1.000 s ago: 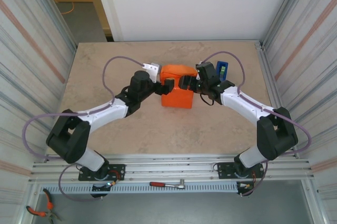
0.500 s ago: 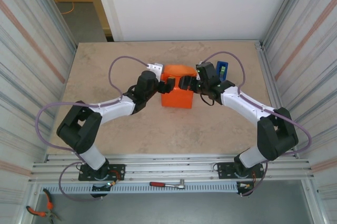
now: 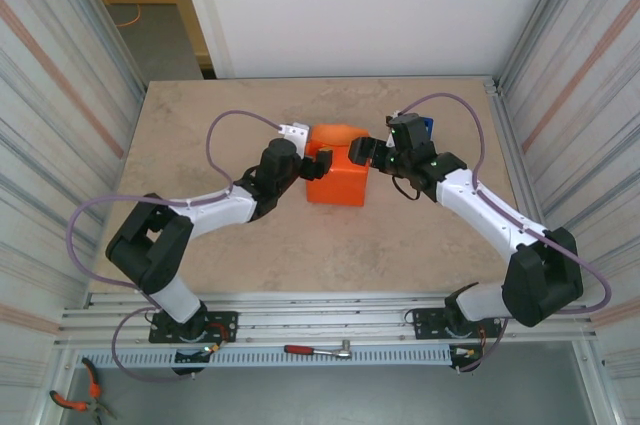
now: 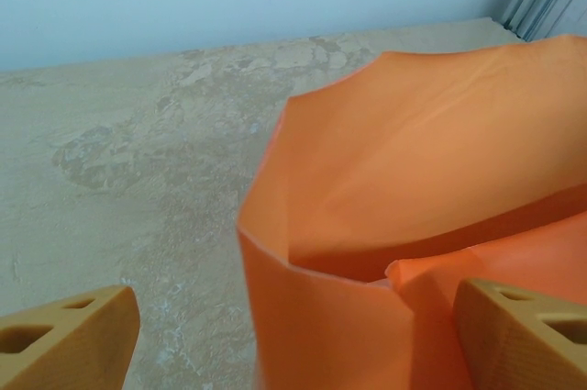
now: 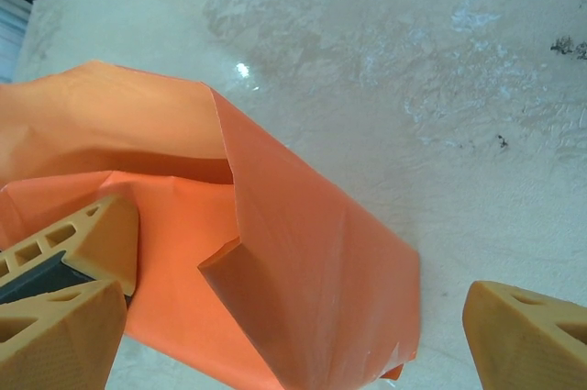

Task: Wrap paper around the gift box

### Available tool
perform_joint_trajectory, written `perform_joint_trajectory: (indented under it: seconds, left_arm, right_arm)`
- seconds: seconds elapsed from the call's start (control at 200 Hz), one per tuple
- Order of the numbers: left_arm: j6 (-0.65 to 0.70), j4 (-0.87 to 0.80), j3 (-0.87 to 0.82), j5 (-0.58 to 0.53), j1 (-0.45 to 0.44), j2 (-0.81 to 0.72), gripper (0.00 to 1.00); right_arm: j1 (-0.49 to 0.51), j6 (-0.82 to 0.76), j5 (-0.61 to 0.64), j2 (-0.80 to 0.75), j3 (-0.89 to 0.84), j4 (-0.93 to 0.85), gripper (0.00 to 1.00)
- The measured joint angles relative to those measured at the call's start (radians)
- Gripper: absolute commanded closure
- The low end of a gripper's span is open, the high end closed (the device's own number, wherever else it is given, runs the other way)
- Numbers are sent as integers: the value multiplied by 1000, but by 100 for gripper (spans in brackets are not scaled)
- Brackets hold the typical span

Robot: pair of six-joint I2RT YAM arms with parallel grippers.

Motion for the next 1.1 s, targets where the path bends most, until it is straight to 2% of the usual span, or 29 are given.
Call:
perform_joint_trajectory:
  seconds: [0.095,0.215,0.461,0.516,0.782,1.097]
  left_arm:
    - [-2,0,-3,-1,-3,-2,12]
    - [-2,0,-7,-1,-5,-6,12]
    - [-2,-7,-9,-8,-6,-13,13]
    - [-2,-9,-9,-8,-6,-14,13]
    - [-2,-85,-13,0,3,-78,9]
    - [-102,-69,-122,50,93,-298,7]
  right_arm:
    - [0,0,3,10,0,7,11]
    - [5,3,29,57,1,22,20]
    - [42,-3,84,129,8,62,52]
    - [51,0,89,129,8,71,55]
    - [64,0,110,131,8,84,62]
    - [71,0,124,132,8,87,62]
